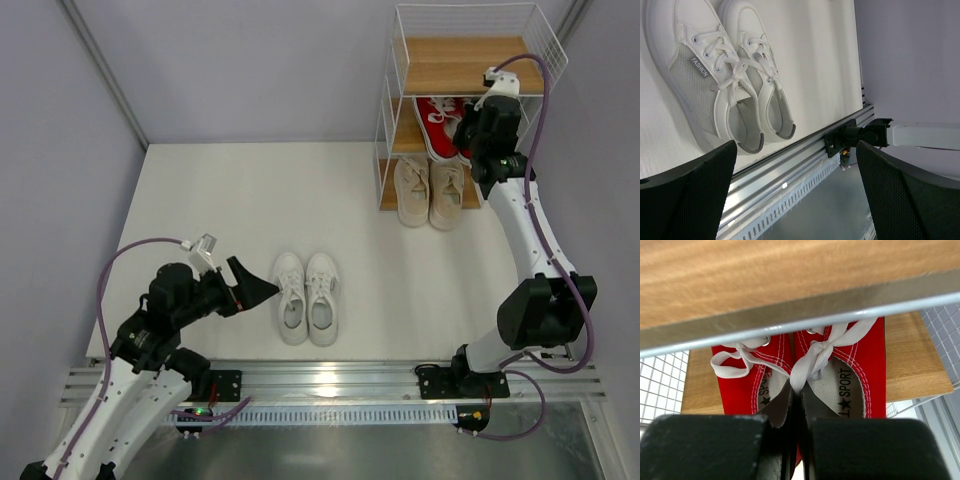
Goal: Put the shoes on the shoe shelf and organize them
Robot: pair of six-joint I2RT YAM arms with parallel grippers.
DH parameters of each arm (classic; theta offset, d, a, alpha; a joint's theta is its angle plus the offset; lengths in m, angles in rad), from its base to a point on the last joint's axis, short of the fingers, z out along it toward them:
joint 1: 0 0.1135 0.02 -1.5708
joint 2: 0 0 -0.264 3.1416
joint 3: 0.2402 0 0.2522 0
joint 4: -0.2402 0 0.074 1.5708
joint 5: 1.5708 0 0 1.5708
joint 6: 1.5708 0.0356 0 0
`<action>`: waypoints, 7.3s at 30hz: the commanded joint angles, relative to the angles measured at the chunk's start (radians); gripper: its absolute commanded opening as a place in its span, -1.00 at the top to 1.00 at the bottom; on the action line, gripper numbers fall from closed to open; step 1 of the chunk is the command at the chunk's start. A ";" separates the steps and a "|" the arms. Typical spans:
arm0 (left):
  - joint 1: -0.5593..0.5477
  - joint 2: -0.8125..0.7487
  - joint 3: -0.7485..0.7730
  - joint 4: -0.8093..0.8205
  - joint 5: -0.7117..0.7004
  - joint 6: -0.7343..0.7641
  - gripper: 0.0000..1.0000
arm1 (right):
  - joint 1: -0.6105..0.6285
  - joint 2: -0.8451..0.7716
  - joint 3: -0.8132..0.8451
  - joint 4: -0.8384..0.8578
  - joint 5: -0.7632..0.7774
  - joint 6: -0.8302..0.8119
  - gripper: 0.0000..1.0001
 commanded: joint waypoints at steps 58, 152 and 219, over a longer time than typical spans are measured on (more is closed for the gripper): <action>-0.002 -0.040 0.004 0.003 -0.016 0.002 -0.99 | -0.003 -0.011 0.095 0.183 -0.005 -0.026 0.92; -0.004 -0.075 -0.059 -0.087 -0.139 -0.020 -1.00 | 1.279 -0.103 -0.646 0.177 0.347 0.666 -0.34; -0.002 -0.047 -0.121 -0.006 -0.101 -0.048 -0.99 | 0.830 -0.508 -0.976 -0.136 0.240 0.430 -0.05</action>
